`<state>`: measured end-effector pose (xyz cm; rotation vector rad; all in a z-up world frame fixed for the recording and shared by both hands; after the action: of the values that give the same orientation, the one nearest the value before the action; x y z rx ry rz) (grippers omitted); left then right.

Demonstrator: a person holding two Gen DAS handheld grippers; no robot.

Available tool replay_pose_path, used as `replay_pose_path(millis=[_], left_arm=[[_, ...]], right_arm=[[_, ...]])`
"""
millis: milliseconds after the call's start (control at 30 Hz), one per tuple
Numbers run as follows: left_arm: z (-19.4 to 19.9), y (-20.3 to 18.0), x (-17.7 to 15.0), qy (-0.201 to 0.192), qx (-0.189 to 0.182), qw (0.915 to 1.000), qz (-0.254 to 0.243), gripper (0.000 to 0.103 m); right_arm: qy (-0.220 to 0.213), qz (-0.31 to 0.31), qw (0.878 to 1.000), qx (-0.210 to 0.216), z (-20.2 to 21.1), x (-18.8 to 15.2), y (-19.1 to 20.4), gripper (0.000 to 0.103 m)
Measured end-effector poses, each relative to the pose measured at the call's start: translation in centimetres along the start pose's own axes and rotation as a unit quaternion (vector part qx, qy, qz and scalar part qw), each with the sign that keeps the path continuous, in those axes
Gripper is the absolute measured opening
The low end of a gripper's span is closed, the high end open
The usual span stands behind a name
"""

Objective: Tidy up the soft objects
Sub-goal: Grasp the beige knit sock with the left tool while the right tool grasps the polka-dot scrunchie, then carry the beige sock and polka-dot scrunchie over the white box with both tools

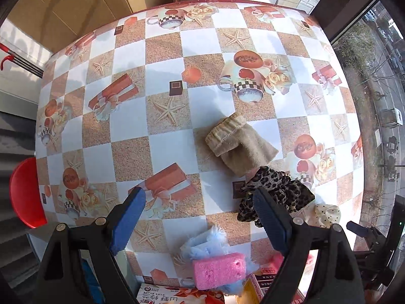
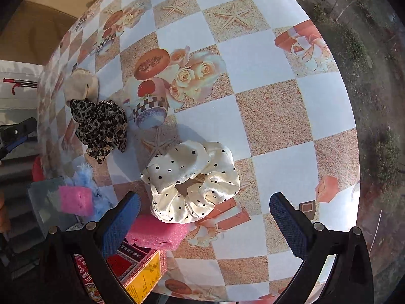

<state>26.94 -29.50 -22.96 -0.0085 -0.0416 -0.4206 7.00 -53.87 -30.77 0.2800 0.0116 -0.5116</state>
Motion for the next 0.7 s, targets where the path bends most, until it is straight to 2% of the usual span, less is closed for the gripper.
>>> replay_pose_path(millis=[133,300,333,433,533,600,633,667,700], left_arm=[[-3.3,-1.8,2.5,0.025,-0.010,0.9994,0.020,0.090],[-6.8,-2.8,4.1,0.050,0.014,0.9984,0.023,0.090],[-7.5,-2.8,4.2,0.059,0.014,0.9978,0.027,0.090],[-9.3,-2.3,4.2,0.088,0.005,0.9949,0.047,0.088],[-10.2,-1.8,4.1,0.099,0.004,0.9934,0.059,0.088],[-10.3,-2.0,4.2,0.095,-0.012,0.9939,0.054,0.081],[-10.1,-2.2,4.3,0.093,-0.023,0.9942,0.048,0.070],[-9.9,-2.5,4.3,0.091,-0.038,0.9943,0.041,0.050],[-9.7,-2.9,4.3,0.089,-0.042,0.9947,0.031,0.042]], right_arm=[[-0.009,0.053,0.997,-0.063,-1.7,-0.2,2.4,0.103],[0.017,0.067,0.991,-0.116,-5.1,0.7,1.9,0.103],[0.011,0.070,0.989,-0.129,-5.1,0.8,1.8,0.103],[0.001,0.063,0.990,-0.125,-5.1,1.0,1.6,0.103],[-0.005,0.063,0.990,-0.127,-5.2,1.2,2.3,0.103],[0.000,0.067,0.990,-0.127,-5.2,1.1,2.2,0.103],[0.002,0.066,0.990,-0.128,-5.1,0.9,2.2,0.103],[0.002,0.066,0.990,-0.128,-5.0,0.5,2.6,0.103],[0.000,0.064,0.990,-0.129,-4.4,-0.5,3.8,0.101]])
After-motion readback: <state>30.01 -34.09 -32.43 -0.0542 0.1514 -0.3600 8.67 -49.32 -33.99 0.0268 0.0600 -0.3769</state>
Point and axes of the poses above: each gripper's, at about its wrist camera, not at the fingertips, and z roughly against the way its jaws point, y to its left, x to its top, the point moved 4 cm from there along -z, roughly the way its jaws point
